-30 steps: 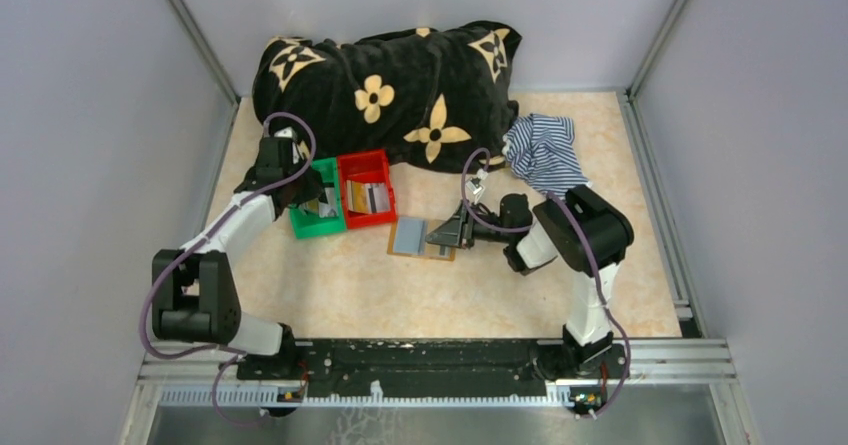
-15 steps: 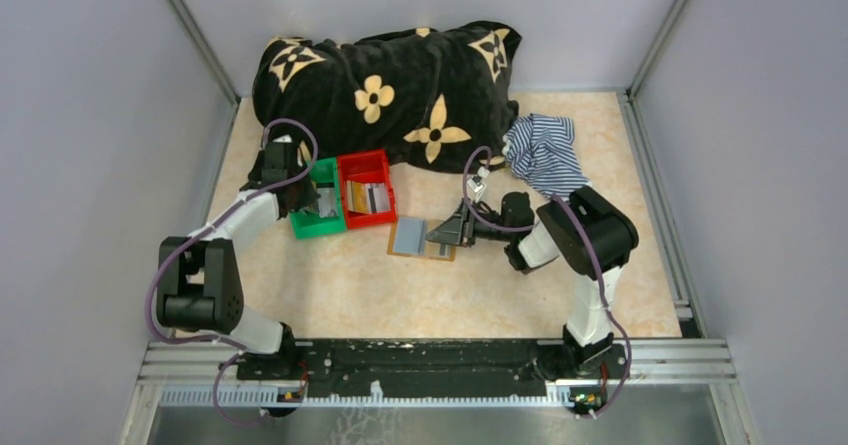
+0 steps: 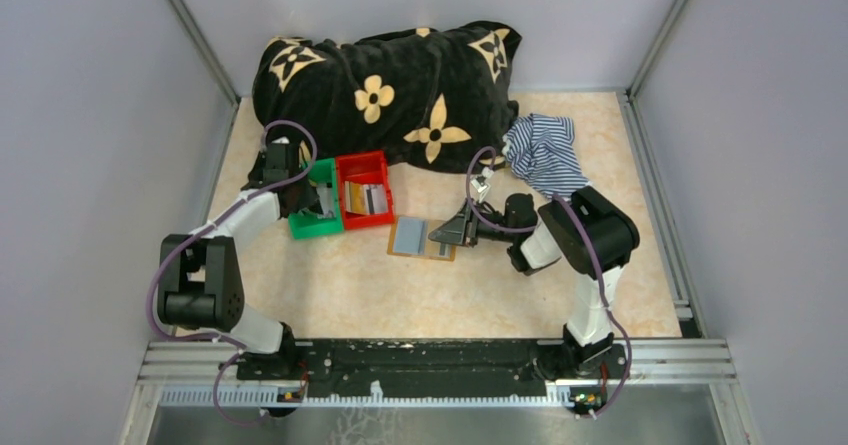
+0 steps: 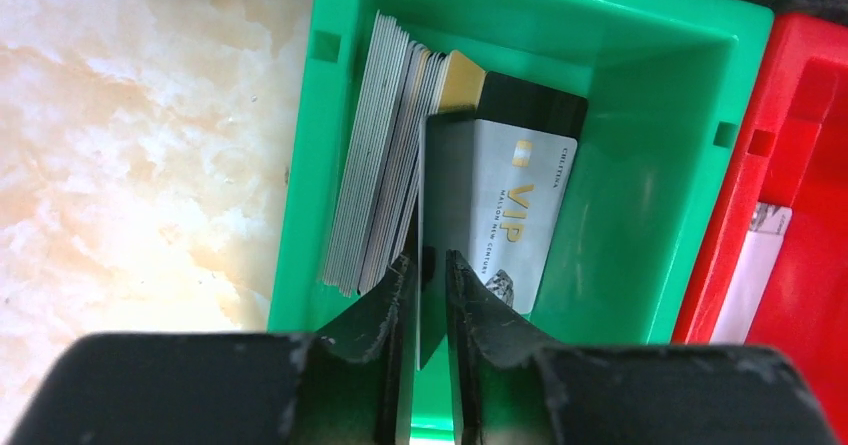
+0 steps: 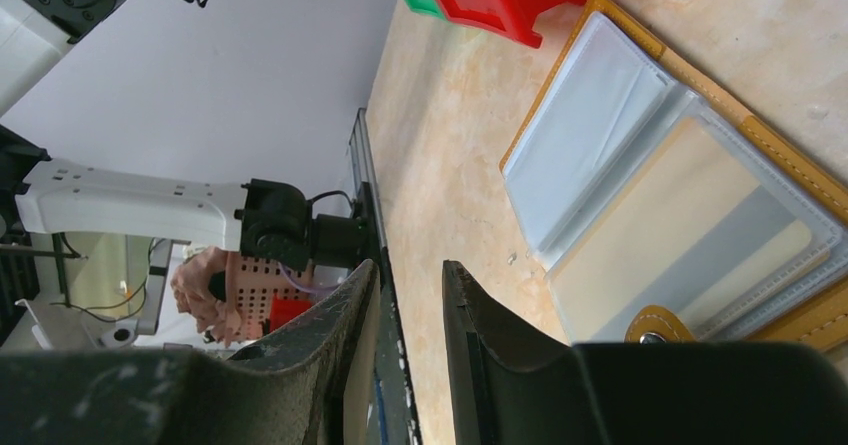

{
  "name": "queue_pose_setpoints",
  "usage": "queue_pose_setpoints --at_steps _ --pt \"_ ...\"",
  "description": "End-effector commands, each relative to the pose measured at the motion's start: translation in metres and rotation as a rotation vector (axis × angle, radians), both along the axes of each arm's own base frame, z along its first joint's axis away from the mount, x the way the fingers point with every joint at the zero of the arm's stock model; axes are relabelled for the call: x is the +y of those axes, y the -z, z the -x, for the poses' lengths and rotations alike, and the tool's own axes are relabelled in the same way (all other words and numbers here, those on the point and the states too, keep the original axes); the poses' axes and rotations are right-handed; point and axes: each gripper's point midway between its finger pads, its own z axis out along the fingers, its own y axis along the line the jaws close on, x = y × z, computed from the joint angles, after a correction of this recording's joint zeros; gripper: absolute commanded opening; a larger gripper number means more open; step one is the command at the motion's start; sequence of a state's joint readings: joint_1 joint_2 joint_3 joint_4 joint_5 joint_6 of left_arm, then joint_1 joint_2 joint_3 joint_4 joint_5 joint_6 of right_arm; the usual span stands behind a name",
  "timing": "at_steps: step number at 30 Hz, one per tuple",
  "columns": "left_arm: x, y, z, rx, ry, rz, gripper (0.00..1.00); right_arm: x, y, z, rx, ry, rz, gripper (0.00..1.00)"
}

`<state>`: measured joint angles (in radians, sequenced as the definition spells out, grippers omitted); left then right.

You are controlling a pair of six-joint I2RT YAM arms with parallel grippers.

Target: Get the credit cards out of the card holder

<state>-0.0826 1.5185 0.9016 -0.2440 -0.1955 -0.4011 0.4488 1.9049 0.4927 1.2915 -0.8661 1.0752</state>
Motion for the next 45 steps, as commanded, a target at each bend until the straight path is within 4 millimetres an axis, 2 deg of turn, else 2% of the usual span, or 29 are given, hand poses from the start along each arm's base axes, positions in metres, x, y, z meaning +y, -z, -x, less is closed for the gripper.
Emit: queue_pose_setpoints --at_steps 1,10,14,17,20,23,25,28,30,32,35,36,38,41,45 --pt "0.017 -0.002 0.006 0.020 -0.069 -0.053 0.23 -0.001 -0.008 -0.001 -0.061 -0.006 -0.025 0.30" --pt "0.014 -0.009 0.005 -0.003 -0.062 -0.036 0.25 -0.001 -0.006 -0.001 -0.049 -0.007 -0.027 0.30" --pt "0.009 -0.027 0.004 -0.058 -0.049 -0.015 0.25 -0.001 -0.006 -0.001 -0.050 -0.007 -0.026 0.30" --pt "-0.001 -0.055 0.001 -0.149 -0.015 0.009 0.26 -0.001 -0.006 -0.001 -0.054 -0.006 -0.024 0.30" --pt "-0.019 -0.099 0.002 -0.291 0.060 0.046 0.30 -0.001 -0.006 -0.003 -0.066 0.003 -0.003 0.30" --pt "-0.038 -0.137 0.007 -0.407 0.153 0.087 0.33 -0.004 0.004 -0.007 -0.052 0.024 0.072 0.30" --pt "-0.052 -0.157 0.011 -0.461 0.215 0.111 0.33 -0.007 0.013 -0.012 -0.057 0.044 0.144 0.30" --pt "-0.088 -0.171 0.020 -0.494 0.337 0.156 0.33 -0.017 0.026 -0.024 -0.076 0.095 0.289 0.31" --pt "-0.122 -0.172 0.026 -0.505 0.426 0.177 0.33 -0.025 0.026 -0.033 -0.121 0.128 0.377 0.32" --pt "-0.158 -0.162 0.032 -0.500 0.520 0.199 0.33 -0.033 0.018 -0.039 -0.154 0.167 0.433 0.33" --pt "-0.210 -0.134 0.043 -0.452 0.651 0.241 0.33 -0.042 0.010 -0.045 -0.184 0.207 0.485 0.34" --pt "-0.224 -0.119 0.046 -0.421 0.685 0.248 0.32 -0.044 0.008 -0.047 -0.189 0.224 0.496 0.34" --pt "-0.248 -0.102 0.052 -0.393 0.742 0.276 0.32 -0.047 0.007 -0.048 -0.189 0.233 0.518 0.34" --pt "-0.272 -0.078 0.059 -0.358 0.800 0.347 0.32 -0.049 0.009 -0.046 -0.179 0.230 0.539 0.34" --pt "-0.276 -0.048 0.055 -0.312 0.780 0.348 0.32 -0.055 0.011 -0.047 -0.174 0.255 0.566 0.34"
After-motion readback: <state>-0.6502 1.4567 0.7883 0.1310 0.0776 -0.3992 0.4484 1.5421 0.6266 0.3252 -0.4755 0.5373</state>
